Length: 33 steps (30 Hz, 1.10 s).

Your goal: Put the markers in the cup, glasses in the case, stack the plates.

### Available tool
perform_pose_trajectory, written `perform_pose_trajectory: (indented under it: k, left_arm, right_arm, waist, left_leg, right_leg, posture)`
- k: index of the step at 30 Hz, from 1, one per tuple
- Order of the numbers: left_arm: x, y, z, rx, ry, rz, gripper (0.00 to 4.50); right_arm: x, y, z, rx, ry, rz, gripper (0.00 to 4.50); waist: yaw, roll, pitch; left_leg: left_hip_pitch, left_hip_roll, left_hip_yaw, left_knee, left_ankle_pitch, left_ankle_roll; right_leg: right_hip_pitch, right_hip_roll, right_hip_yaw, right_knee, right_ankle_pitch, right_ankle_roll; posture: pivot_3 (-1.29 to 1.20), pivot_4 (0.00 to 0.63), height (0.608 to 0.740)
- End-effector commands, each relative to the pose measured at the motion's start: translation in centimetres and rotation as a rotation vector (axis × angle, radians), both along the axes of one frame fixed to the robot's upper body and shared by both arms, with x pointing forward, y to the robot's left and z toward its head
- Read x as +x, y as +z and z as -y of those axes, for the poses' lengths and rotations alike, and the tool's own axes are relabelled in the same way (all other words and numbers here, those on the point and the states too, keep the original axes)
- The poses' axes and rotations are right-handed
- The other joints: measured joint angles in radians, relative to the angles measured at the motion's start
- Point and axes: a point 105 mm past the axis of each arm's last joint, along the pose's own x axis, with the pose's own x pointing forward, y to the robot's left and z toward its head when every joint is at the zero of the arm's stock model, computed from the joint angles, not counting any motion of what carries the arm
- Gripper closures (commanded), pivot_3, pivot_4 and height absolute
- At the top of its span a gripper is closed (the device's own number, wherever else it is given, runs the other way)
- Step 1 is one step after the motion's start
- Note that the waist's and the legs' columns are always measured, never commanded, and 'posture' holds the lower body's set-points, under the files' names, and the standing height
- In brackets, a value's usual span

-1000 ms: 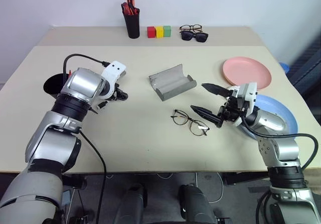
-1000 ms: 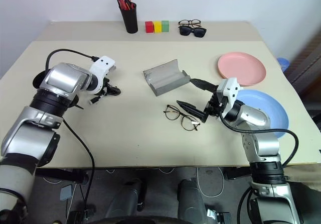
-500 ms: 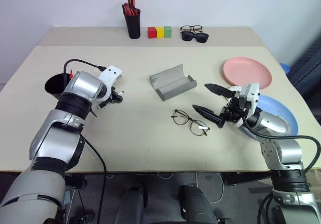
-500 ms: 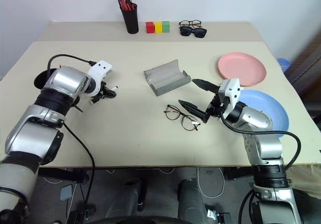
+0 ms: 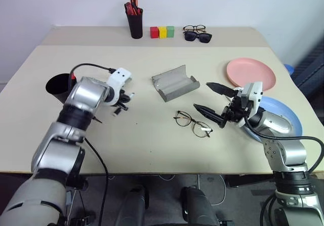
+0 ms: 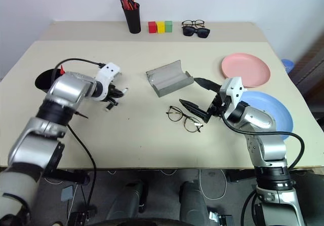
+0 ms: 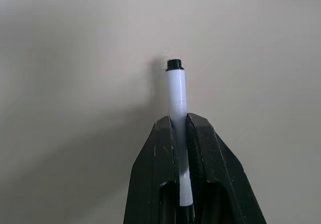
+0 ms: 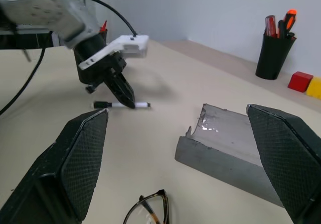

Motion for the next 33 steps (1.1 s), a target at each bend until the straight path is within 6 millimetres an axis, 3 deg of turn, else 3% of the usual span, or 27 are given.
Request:
perform_pose_trajectory:
  k: [1,2,5,8,11,17,32,33]
  left_arm:
    - [-1.2,7.9,2.1,-0.092,-0.053,0.474,4.47]
    - [-1.5,8.9,2.1,-0.116,-0.041,0.547,4.47]
    - [-2.5,15.2,-0.5,-0.315,0.193,0.984,4.47]
    - [-3.3,17.2,-4.3,-0.421,0.443,1.183,4.47]
    - [-3.4,16.5,-7.7,-0.367,0.618,1.253,4.47]
    - [-3.7,14.1,-12.5,-0.229,0.845,1.293,4.47]
    - [-5.3,7.7,-14.8,-0.141,0.945,1.157,4.47]
    - [-5.3,7.2,-14.7,-0.126,0.939,1.142,4.12]
  right_arm:
    - [-0.1,1.5,-0.2,0.007,0.0,0.064,0.0]
    - [0.0,1.6,-0.3,0.008,-0.002,0.066,0.0]
    - [0.3,1.6,-0.6,0.013,0.001,0.07,0.0]
    - [0.5,1.6,-0.8,0.019,0.006,0.072,0.0]
    - [0.9,1.5,-1.0,0.026,0.015,0.072,0.0]
    - [1.3,1.2,-1.2,0.026,0.038,0.071,0.0]
    - [1.2,0.8,-1.1,0.016,0.045,0.07,0.0]
    - [1.2,0.9,-1.2,0.016,0.045,0.071,0.0]
  waist:
    - [0.002,0.0,0.0]
    - [0.002,0.0,0.0]
    - [0.0,0.0,0.0]
    - [-0.004,0.0,0.0]
    - [-0.002,0.0,0.0]
    - [0.003,0.0,0.0]
    - [-0.001,0.0,-0.001]
    - [-0.001,0.0,-0.001]
  left_leg:
    - [0.0,0.0,0.0,0.0,0.0,0.0]
    - [-0.001,0.0,0.0,0.001,0.0,0.0]
    - [0.001,0.0,0.0,0.002,0.0,0.0]
    - [0.002,0.0,0.001,0.002,0.0,0.0]
    - [0.003,0.0,0.001,0.002,0.0,0.0]
    - [0.002,-0.001,0.001,0.004,0.0,0.0]
    - [0.003,0.0,0.001,0.003,0.0,0.0]
    - [0.003,0.0,0.001,0.003,0.0,0.0]
  right_leg:
    - [0.0,0.0,0.0,0.0,0.0,0.0]
    - [0.0,0.0,0.0,0.0,0.0,0.0]
    - [0.001,0.0,0.0,0.0,-0.001,-0.003]
    - [0.002,0.0,0.0,0.0,0.0,-0.003]
    - [0.002,0.001,0.0,0.001,0.001,-0.001]
    - [0.003,0.001,0.0,0.0,0.001,-0.001]
    - [0.003,0.001,0.0,0.001,0.001,-0.001]
    - [0.003,0.001,0.0,0.001,0.001,-0.001]
  posture:
    - [0.0,0.15,0.74]
    - [0.0,0.15,0.74]
    - [0.0,0.15,0.74]
    - [0.0,0.15,0.74]
    - [0.0,0.15,0.74]
    - [0.0,0.15,0.74]
    - [0.0,0.15,0.74]
    - [0.0,0.15,0.74]
